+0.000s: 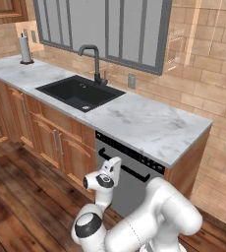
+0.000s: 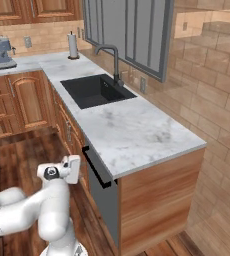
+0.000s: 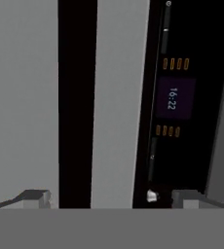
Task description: Open the dishwasher door and pull out the top rack.
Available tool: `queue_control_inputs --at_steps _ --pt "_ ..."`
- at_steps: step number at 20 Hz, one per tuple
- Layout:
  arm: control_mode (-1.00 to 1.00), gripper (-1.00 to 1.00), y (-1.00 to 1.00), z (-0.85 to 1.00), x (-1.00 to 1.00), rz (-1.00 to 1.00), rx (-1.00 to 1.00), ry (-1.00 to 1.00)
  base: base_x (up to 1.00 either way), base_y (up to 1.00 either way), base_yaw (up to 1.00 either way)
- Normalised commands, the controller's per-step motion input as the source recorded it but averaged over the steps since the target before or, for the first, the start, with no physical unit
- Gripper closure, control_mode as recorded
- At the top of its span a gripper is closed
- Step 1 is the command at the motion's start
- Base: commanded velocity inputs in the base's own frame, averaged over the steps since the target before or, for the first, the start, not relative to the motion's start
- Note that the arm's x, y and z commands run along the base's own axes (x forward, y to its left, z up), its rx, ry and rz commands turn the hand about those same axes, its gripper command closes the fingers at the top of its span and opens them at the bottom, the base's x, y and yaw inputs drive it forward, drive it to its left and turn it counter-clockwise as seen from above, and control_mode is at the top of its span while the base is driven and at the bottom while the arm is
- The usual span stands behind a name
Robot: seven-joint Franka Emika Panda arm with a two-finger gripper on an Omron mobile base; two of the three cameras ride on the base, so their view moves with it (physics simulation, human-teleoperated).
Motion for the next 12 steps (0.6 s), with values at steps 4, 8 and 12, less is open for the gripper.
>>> queue_control_inputs --at_steps 4,8,12 --pt "-1.0 -1.0 -0.01 -0.25 0.28 0.0 0.0 0.0 0.0 0.0 0.0" --pt "-1.0 -1.0 0.0 -0.25 0.28 0.0 0.0 0.0 0.0 0.0 0.0" --pt "-1.0 -1.0 0.0 -0.27 0.24 0.0 0.0 0.0 0.0 0.0 0.0"
